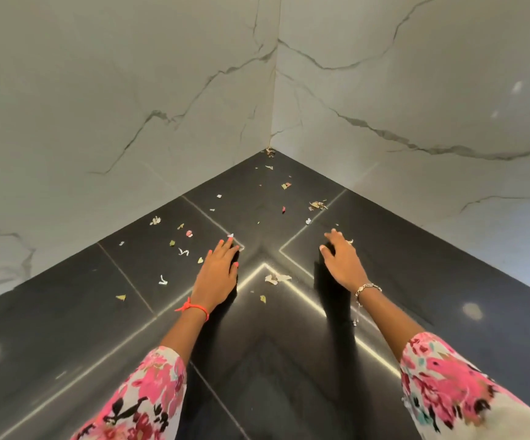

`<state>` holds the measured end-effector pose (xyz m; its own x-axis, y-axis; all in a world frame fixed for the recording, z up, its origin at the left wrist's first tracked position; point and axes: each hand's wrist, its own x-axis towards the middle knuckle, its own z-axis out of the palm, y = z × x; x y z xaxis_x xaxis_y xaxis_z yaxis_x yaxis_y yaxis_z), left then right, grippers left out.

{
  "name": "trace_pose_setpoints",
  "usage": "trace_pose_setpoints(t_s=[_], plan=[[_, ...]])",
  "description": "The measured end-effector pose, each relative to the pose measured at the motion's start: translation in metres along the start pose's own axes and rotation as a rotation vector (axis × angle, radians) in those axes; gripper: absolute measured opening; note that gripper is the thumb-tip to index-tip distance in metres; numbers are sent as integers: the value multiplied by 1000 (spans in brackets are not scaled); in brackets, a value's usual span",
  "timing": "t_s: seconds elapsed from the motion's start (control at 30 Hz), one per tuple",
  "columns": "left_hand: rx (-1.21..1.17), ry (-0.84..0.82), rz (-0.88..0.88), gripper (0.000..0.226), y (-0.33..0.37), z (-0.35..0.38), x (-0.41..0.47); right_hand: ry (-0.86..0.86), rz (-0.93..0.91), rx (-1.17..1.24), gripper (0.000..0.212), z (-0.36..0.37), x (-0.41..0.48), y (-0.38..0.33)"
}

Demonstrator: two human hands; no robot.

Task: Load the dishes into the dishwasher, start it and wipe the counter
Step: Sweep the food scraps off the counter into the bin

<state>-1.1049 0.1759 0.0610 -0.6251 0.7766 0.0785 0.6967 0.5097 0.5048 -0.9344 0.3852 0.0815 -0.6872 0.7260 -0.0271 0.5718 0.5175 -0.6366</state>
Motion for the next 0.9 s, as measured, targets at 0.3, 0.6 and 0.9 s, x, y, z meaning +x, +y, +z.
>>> trace_pose_setpoints(t_s=[0.3, 0.6, 0.9], plan=[[98, 59, -54, 60, -13, 10, 29, 29, 107, -366, 78, 30, 65, -2], [135, 106, -55, 66, -14, 10, 30, 7, -160, -203, 69, 32, 118, -21], [95, 98, -52, 67, -12, 7, 30, -286, -417, -260, 84, 49, 98, -30]])
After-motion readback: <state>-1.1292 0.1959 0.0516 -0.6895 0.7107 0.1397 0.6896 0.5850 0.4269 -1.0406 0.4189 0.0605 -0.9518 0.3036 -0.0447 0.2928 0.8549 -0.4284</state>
